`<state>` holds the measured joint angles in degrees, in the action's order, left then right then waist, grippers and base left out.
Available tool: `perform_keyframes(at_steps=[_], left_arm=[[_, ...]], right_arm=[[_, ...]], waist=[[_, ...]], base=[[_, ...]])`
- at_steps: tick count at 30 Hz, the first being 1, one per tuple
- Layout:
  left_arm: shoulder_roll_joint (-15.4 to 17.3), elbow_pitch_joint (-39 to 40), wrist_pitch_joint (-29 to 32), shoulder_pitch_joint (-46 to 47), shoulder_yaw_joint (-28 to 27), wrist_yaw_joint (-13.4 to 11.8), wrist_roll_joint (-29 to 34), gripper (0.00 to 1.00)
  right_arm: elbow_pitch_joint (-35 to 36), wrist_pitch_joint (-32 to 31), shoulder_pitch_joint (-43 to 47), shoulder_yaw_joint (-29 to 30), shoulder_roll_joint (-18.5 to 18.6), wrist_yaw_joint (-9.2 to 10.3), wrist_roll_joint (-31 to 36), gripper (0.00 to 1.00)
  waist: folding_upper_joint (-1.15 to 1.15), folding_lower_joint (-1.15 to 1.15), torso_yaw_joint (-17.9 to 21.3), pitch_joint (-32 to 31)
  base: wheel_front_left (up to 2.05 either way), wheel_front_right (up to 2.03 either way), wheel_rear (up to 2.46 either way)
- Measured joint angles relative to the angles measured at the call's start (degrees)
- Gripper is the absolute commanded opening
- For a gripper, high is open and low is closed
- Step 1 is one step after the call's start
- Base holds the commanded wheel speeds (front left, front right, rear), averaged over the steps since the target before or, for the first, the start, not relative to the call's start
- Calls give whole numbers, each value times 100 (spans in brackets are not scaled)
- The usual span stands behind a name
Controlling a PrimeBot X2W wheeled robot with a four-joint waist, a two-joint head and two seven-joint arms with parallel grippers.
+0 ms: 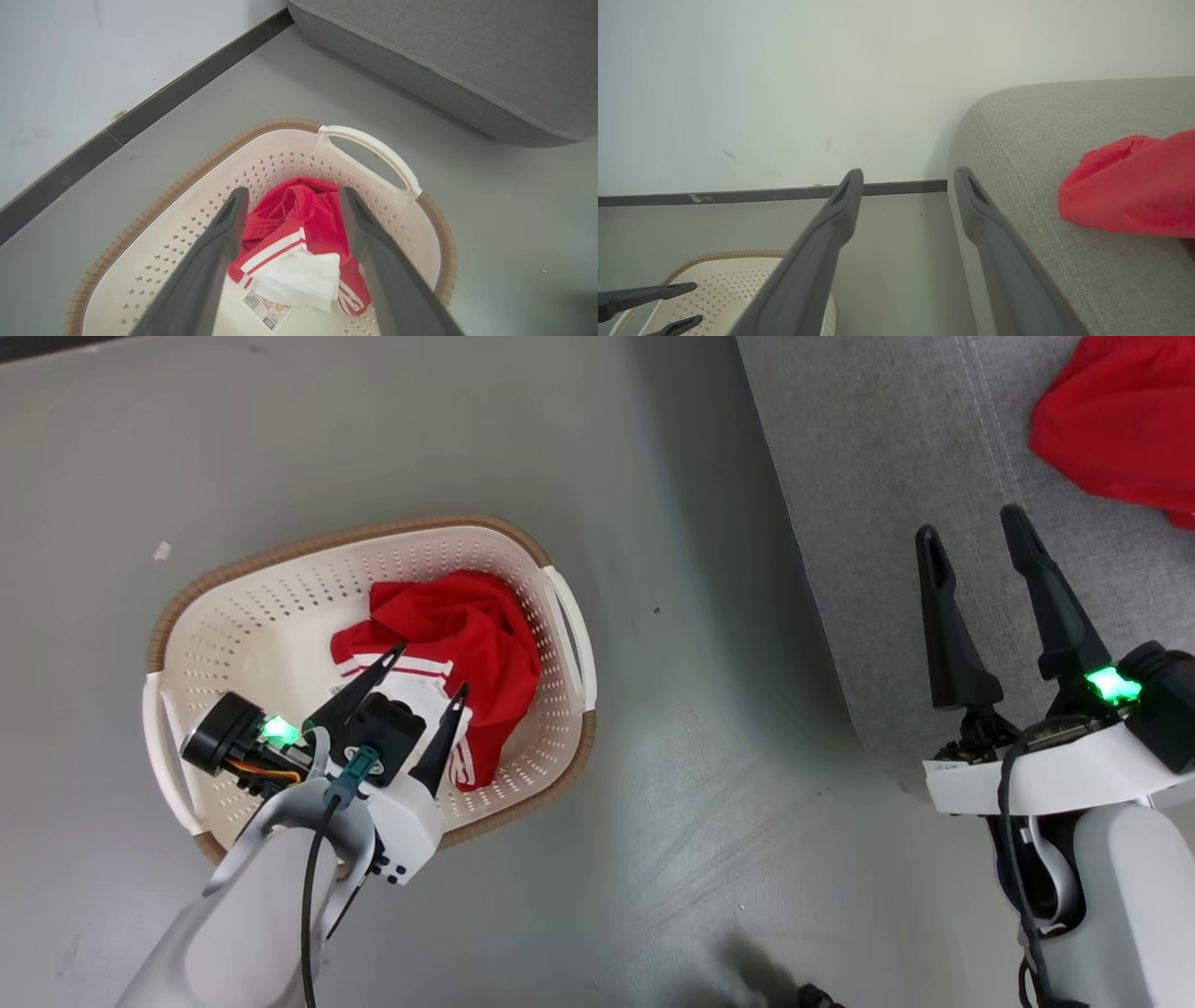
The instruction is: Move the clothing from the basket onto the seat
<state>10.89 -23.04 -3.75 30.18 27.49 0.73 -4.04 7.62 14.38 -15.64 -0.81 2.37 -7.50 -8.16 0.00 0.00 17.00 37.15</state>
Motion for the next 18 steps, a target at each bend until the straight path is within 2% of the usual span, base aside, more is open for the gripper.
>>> perform_keyframes(at_steps=[18], left_arm=[[-48,-528,-54,537,-77,-88,64,100]], right_arm=[[120,1,-615,-18,-1,0,-356,100]], waist=[[0,0,449,795]], base=[[0,0,0]])
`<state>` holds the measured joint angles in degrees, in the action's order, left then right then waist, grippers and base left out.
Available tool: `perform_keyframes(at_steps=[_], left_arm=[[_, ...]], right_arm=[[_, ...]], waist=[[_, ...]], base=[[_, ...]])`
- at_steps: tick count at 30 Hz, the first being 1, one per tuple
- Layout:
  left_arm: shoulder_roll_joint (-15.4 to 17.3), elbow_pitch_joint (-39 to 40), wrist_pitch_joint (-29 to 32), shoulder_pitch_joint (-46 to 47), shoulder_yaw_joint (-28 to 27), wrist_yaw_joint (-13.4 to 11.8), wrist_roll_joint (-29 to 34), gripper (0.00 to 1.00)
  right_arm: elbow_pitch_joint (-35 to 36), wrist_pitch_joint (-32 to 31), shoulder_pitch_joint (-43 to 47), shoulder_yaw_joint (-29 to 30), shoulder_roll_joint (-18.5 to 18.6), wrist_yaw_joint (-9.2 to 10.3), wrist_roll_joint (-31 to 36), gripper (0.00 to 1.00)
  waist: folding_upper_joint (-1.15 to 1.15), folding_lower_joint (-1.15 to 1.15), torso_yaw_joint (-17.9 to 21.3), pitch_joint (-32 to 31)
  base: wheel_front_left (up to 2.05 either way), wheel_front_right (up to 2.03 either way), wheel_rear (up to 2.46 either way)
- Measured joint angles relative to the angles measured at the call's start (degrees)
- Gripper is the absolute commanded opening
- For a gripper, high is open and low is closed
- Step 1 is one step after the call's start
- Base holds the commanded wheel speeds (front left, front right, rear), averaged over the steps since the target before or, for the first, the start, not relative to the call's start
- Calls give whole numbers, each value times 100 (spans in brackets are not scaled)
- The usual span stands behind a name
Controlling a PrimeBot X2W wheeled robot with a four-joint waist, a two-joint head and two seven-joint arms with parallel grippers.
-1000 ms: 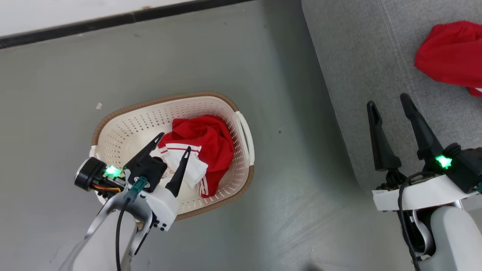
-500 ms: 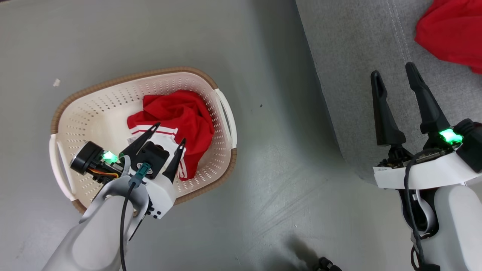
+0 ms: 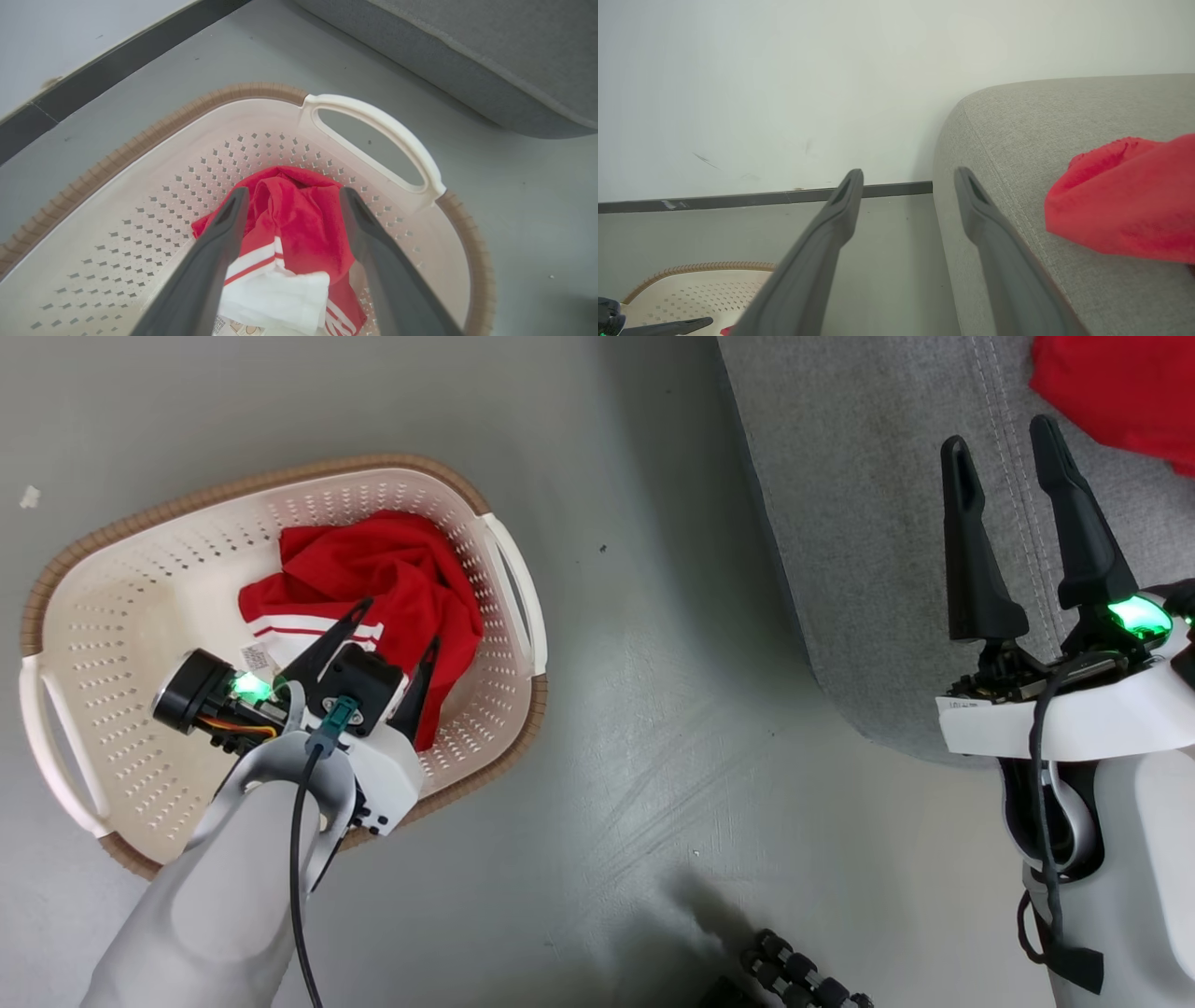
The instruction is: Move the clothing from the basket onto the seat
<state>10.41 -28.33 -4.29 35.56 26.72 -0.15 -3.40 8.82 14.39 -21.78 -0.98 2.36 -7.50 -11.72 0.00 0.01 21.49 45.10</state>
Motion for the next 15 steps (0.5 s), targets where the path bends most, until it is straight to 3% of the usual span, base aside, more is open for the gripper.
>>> perform_keyframes(at_steps=[15], left_arm=[[-53,-519,-186,397,-49,-97,43,100]], right_arm=[[22,1,-215,-14,-1,0,-1,100]], waist=[[0,0,254,481]], base=[[0,0,0]])
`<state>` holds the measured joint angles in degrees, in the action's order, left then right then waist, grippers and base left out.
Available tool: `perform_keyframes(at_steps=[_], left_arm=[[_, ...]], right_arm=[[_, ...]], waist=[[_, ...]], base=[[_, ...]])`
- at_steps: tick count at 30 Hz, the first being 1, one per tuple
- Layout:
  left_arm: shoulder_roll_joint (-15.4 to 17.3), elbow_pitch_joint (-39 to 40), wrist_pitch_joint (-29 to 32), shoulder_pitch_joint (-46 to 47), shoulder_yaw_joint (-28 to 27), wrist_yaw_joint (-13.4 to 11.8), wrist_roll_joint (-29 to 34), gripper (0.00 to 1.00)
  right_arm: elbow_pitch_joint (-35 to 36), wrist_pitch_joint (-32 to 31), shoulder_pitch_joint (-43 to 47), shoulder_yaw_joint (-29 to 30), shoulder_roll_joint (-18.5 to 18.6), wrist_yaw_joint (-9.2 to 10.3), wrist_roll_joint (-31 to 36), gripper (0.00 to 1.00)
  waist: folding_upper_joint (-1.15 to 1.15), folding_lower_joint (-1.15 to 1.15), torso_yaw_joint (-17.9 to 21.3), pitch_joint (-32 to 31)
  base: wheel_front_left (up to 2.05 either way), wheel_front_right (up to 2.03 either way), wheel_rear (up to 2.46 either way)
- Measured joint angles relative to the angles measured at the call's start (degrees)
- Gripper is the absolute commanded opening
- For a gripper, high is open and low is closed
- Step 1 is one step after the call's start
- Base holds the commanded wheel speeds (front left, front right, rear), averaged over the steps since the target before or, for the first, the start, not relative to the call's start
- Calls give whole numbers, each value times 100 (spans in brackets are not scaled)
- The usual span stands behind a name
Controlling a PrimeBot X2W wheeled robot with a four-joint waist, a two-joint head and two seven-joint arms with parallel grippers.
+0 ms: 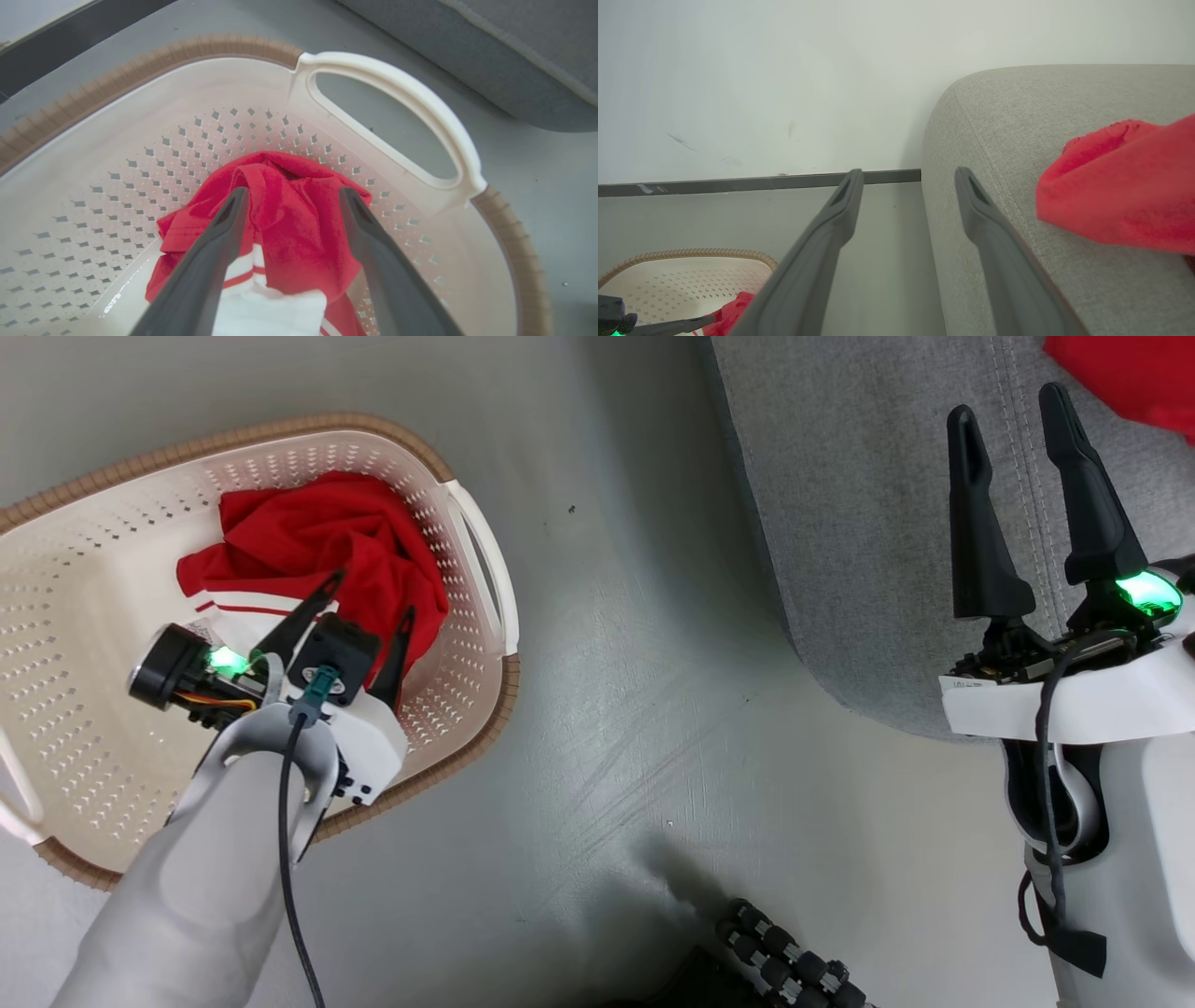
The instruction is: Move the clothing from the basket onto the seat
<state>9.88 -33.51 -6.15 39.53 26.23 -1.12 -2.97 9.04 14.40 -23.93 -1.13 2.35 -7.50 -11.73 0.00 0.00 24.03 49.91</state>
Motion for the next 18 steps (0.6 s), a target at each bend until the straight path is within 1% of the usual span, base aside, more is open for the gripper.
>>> perform_keyframes(at_steps=[4,10,16,17,18], left_arm=[[85,-247,4,87,-85,-94,13,100],[207,-547,54,246,-259,-338,58,100],[193,-769,54,371,-280,-428,67,100],[174,-813,54,374,-276,-430,67,85],[174,-813,54,374,-276,-430,67,52]], right_arm=[[2,0,-4,-2,0,0,-30,100],[4,4,-79,0,-1,0,-31,100],[7,5,-196,3,-1,0,-31,100],[8,5,-231,2,-1,0,-30,100],[8,5,-231,2,-1,0,-30,100]], waist=[[0,0,39,108],[0,0,59,252],[0,0,10,341],[0,0,-5,347],[0,0,-5,347]], base=[[0,0,0],[0,0,0],[0,0,0],[0,0,0],[0,0,0]])
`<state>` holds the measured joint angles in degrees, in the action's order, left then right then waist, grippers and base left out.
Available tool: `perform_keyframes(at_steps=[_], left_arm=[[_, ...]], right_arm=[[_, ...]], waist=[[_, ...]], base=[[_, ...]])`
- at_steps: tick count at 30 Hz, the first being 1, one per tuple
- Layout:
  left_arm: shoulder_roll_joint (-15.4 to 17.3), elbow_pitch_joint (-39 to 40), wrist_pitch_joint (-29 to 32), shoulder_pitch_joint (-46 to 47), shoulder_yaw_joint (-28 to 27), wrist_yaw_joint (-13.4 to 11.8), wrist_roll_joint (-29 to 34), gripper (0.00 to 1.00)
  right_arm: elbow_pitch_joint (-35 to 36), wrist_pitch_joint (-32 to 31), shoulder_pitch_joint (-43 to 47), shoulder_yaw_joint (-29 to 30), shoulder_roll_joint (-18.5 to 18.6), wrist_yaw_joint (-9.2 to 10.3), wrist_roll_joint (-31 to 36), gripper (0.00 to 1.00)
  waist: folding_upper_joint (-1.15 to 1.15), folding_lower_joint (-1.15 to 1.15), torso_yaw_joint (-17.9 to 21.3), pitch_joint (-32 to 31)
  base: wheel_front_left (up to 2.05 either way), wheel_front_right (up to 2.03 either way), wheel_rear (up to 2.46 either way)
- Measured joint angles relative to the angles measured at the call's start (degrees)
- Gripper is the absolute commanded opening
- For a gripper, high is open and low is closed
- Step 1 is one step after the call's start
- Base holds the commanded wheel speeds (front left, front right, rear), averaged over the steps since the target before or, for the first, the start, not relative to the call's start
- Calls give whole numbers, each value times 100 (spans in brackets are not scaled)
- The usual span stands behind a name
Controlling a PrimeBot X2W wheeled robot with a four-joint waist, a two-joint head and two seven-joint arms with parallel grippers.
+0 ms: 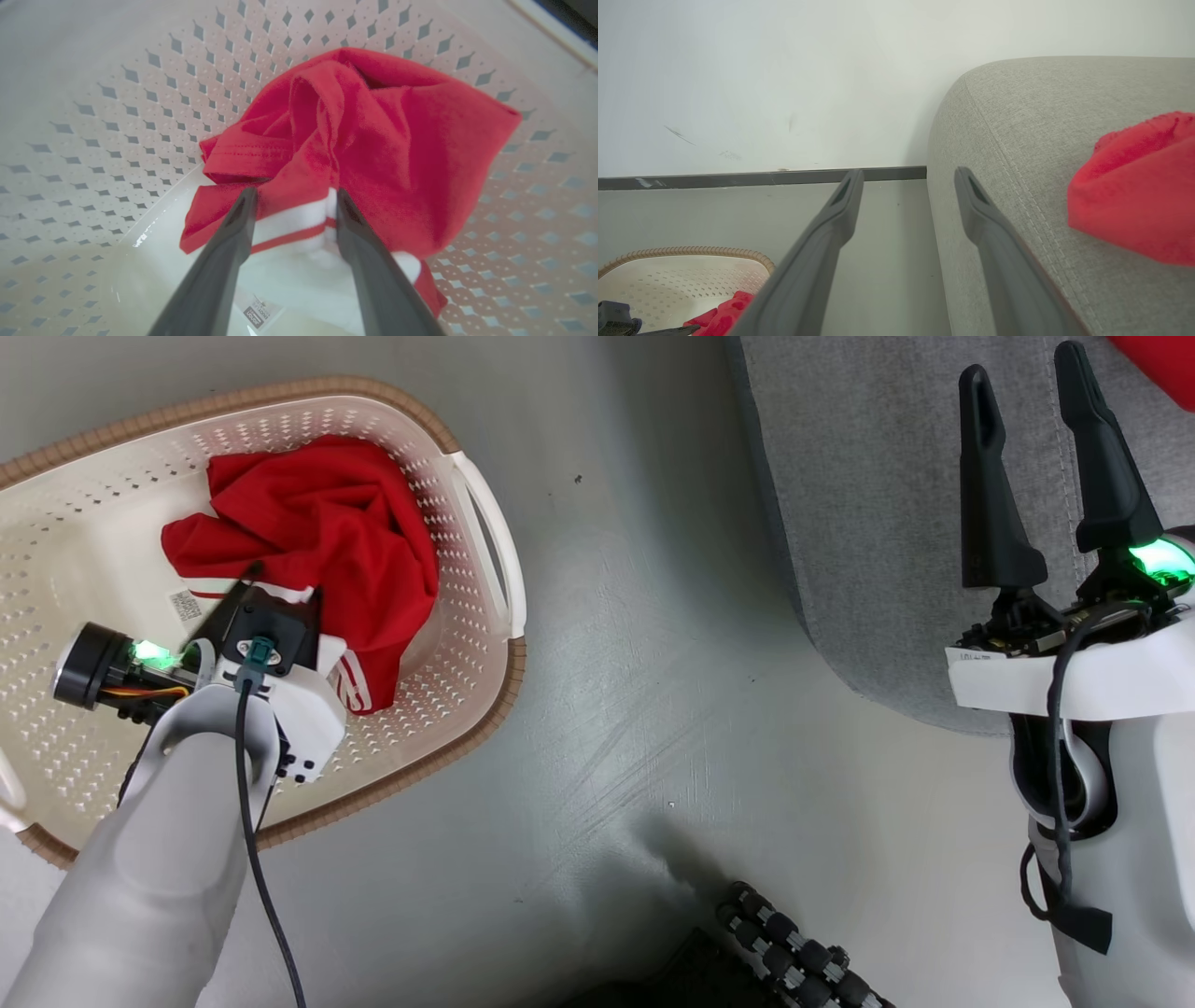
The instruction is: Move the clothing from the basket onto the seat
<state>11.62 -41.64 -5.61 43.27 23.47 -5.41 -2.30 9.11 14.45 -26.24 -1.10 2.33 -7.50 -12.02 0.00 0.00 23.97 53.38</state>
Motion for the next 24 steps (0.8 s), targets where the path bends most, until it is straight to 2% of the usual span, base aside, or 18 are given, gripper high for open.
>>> perform_keyframes(at_steps=[1,2,13,24], left_arm=[[-21,-38,0,2,2,0,0,40],[-59,-102,-3,12,9,-2,0,0],[-292,-126,-396,137,151,13,0,0],[-355,222,-680,130,296,211,0,0]], right_arm=[[3,0,-27,-1,0,0,0,100],[5,0,-54,-2,0,0,2,100],[-40,0,-159,25,1,0,51,100],[-198,2,-358,-71,3,0,160,100]], waist=[[0,0,-16,3],[0,0,-43,-1],[0,0,-212,-125],[0,0,-449,-436]], base=[[0,0,0],[0,0,0],[0,0,0],[0,0,0]])
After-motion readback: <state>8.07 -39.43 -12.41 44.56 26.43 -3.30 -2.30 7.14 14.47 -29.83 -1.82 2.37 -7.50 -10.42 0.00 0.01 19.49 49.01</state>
